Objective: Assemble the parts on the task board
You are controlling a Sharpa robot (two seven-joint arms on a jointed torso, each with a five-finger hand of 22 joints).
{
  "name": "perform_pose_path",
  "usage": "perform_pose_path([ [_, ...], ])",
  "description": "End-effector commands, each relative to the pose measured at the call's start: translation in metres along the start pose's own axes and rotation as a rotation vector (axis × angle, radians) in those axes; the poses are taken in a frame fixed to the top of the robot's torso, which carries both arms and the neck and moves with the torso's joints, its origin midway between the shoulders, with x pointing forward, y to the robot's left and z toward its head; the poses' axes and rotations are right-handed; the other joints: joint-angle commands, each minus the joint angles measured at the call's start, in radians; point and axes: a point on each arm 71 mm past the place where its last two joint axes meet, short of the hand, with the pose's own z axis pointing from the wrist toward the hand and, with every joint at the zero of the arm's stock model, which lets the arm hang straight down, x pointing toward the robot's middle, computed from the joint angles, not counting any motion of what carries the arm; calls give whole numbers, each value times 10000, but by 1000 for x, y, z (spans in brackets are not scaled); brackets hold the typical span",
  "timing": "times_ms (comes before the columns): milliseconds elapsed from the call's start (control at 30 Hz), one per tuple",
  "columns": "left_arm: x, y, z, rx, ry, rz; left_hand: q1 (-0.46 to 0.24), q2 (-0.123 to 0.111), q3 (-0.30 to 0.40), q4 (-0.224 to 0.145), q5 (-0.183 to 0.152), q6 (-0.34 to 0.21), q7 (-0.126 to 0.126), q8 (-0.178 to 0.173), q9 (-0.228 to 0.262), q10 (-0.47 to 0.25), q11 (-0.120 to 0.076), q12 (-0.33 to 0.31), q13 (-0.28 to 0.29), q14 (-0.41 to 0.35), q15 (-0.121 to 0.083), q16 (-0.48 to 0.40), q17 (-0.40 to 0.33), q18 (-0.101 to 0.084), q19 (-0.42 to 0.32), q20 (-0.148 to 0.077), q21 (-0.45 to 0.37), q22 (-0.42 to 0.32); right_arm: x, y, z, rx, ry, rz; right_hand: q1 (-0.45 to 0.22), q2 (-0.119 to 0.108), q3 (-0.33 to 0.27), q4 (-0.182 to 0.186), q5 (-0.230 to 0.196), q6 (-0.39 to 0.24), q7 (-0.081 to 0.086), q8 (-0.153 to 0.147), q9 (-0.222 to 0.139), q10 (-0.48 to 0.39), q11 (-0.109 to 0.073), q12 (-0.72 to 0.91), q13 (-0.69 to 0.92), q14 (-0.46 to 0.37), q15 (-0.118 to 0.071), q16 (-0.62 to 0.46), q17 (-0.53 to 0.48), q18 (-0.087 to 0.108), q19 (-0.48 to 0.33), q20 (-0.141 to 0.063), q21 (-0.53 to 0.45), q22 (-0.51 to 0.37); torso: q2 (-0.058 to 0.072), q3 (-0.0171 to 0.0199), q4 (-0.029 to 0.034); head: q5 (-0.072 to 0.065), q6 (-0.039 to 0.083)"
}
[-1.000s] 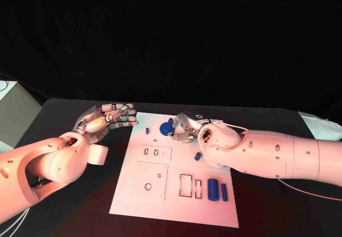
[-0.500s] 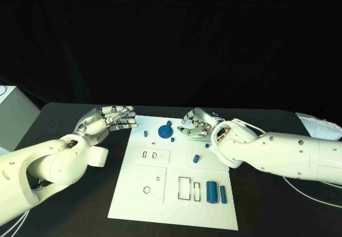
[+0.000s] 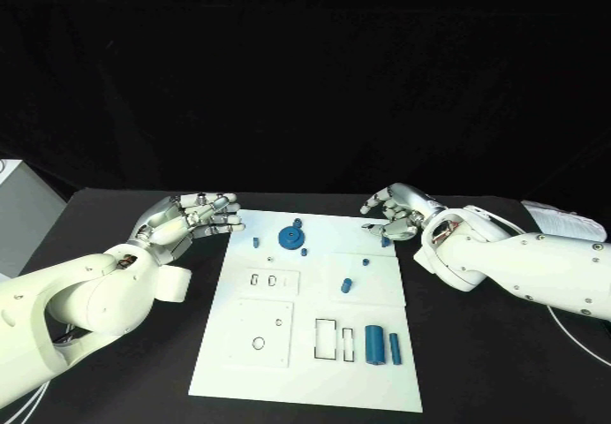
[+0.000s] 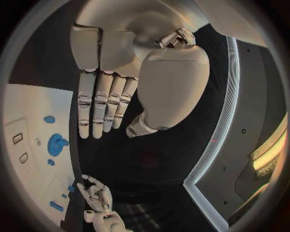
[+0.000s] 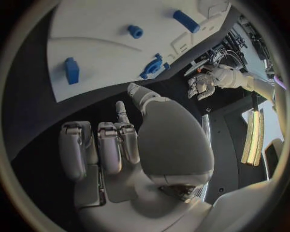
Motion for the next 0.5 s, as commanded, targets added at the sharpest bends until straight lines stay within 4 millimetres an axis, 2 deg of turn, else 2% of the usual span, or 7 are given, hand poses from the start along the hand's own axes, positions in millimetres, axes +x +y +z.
perform_pose_path([
  [33,3,0,1,84,264,-141,-28,32,28,5,-44,-44,171,-51,-17,59,-6,-20,1,-70,-27,60,8,126,-81,1,38,-9,-4,-6,-2,-916,336,-121,25,-69,-108,1,-29,-144,9,-63,-28,763,105,-69,2360,1044,-14,41,2633,21,723,16,13,2094,15,-13,3,-130,-17],
  [200,4,0,1,78,287,-152,-24,28,30,-1,-44,-46,170,-53,-17,59,-6,-24,1,-76,-26,60,12,126,-85,2,38,-10,-8,-21,-5,-901,332,-424,32,-114,-300,65,-16,-303,5,-166,-64,717,100,-115,2316,1044,-11,41,2633,26,713,14,-8,2079,26,11,9,-293,-38],
  [333,3,0,1,72,292,-155,-24,28,30,-1,-44,-46,170,-53,-17,59,-6,-24,1,-76,-26,60,12,126,-85,2,38,-10,-8,-29,-8,-835,399,-543,50,-119,-592,183,-33,-528,15,-320,-111,629,104,-200,2236,1044,29,41,2633,32,699,41,-38,2058,-1,-15,39,-339,-67],
  [500,3,1,1,63,279,-153,-24,28,30,-1,-44,-46,170,-53,-17,59,-6,-24,1,-76,-26,60,12,126,-85,2,38,-10,-6,-38,-12,-738,543,-632,525,97,-1868,704,-21,-846,98,-620,-167,512,178,-310,2138,1044,142,41,2633,40,687,147,-77,2040,-11,-23,38,-354,-110],
])
